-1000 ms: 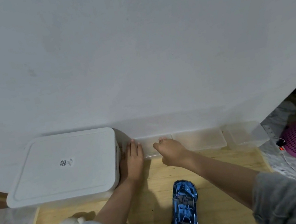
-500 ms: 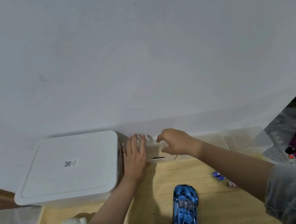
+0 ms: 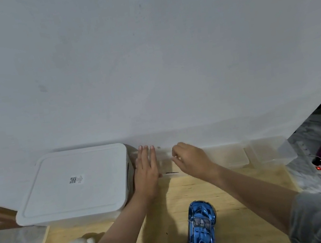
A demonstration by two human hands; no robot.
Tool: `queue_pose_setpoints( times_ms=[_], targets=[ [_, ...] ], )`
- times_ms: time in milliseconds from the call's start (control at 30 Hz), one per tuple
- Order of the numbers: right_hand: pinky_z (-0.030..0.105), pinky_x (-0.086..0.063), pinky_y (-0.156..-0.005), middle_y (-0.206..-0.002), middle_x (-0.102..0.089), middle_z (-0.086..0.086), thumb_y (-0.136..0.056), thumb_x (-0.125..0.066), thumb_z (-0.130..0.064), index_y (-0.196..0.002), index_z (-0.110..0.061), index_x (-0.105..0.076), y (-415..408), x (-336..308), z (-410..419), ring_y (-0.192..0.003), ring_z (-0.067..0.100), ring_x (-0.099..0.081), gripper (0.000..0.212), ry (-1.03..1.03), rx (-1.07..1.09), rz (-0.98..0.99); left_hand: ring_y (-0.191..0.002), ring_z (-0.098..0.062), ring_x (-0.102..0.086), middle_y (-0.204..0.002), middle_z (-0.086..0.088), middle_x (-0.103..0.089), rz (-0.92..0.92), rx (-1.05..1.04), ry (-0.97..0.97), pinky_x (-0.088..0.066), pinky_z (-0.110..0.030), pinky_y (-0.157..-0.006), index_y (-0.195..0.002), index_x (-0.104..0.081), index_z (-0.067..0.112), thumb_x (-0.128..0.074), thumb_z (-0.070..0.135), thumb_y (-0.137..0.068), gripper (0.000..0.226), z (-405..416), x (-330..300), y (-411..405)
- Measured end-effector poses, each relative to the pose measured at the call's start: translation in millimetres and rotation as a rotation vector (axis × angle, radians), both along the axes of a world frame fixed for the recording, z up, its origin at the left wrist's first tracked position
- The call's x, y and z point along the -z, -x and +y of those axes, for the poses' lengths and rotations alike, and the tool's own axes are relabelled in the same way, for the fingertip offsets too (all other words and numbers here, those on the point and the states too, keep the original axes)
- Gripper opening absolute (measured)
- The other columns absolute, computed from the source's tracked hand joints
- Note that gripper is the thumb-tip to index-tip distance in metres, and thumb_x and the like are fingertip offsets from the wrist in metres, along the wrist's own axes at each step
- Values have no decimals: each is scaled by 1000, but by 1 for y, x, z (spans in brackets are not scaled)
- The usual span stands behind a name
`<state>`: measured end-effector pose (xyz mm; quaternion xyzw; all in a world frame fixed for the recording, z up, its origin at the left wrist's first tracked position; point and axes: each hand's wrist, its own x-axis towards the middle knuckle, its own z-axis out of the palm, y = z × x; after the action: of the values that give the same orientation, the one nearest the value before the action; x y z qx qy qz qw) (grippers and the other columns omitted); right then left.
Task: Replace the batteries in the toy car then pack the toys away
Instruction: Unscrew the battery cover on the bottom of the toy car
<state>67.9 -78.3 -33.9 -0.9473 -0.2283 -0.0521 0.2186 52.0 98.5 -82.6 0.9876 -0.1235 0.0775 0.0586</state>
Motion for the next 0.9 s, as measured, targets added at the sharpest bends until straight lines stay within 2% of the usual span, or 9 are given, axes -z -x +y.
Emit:
queue_pose_setpoints(
  times_ms=[100,267,333,400,500,600,700,800,900],
  targets=[
    [35,-49,-61,-87,-62,7,-91,-51,-12,-92,-7,-62,4,24,3,-79,27,-60,12,56,-68,64,-134,-39,-28,-138,-23,-39,-68,-11,8,-37,-52,-100,-135,-33,-6,-91,5,-46,107,1,7,0],
    [43,-51,-78,-105,-64,9,-90,-47,-5,-107,-8,-63,-13,41,9,-99,28,-59,24,190,-68,166,-146,-27,10,-152,-15,-21,-71,-18,22,-3,-42,-120,-149,-5,-1,-88,8,-49,130,4,7,-2],
    [39,-51,-79,-105,-65,9,-88,-53,-9,-106,-10,-65,-22,43,14,-101,28,-60,22,250,-53,249,-147,-30,7,-152,-16,-23,-65,-46,-17,14,-34,-118,-146,-19,-5,-88,5,-46,122,2,2,-3],
    [36,-52,-79,-103,-68,9,-83,-60,-9,-100,-11,-69,-31,45,19,-100,27,-61,20,267,-19,357,-143,-33,-18,-149,-20,-35,-21,-75,-69,19,-34,-116,-139,-37,-6,-93,14,-41,114,0,-2,-4],
    [35,-53,-79,-99,-70,10,-78,-65,-8,-91,-9,-71,-43,46,26,-96,27,-64,14,302,8,455,-136,-29,-34,-148,-15,-36,63,-99,-116,23,-36,-114,-138,-42,-3,-95,30,-38,118,-1,-9,-4],
    [32,-52,-72,-95,-69,14,-80,-56,-5,-87,-6,-69,-50,46,33,-93,30,-65,15,389,-14,481,-144,-27,-10,-155,-10,-18,48,-125,-139,21,-38,-114,-143,-31,-1,-95,22,-38,125,-1,-6,-7],
    [28,-45,-63,-78,-64,12,-81,-57,-4,-72,-9,-60,-54,41,40,-83,32,-63,11,473,-53,508,-145,-22,19,-159,-6,16,63,-150,-91,6,-49,-114,-149,-3,4,-91,17,-49,134,0,1,-8],
    [28,-39,-61,-55,-44,3,-81,-57,-2,-53,-12,-39,-53,36,40,-68,28,-52,35,510,-105,511,-143,-18,25,-156,-1,26,103,-141,-36,0,-50,-109,-149,6,9,-87,14,-58,130,0,3,-7],
    [29,-42,-60,-59,-49,8,-79,-55,1,-55,-12,-44,-50,32,33,-66,26,-52,29,500,-148,502,-145,-19,20,-158,-2,20,104,-173,-31,-4,-51,-110,-150,2,8,-88,8,-53,132,0,4,-8]
  ],
)
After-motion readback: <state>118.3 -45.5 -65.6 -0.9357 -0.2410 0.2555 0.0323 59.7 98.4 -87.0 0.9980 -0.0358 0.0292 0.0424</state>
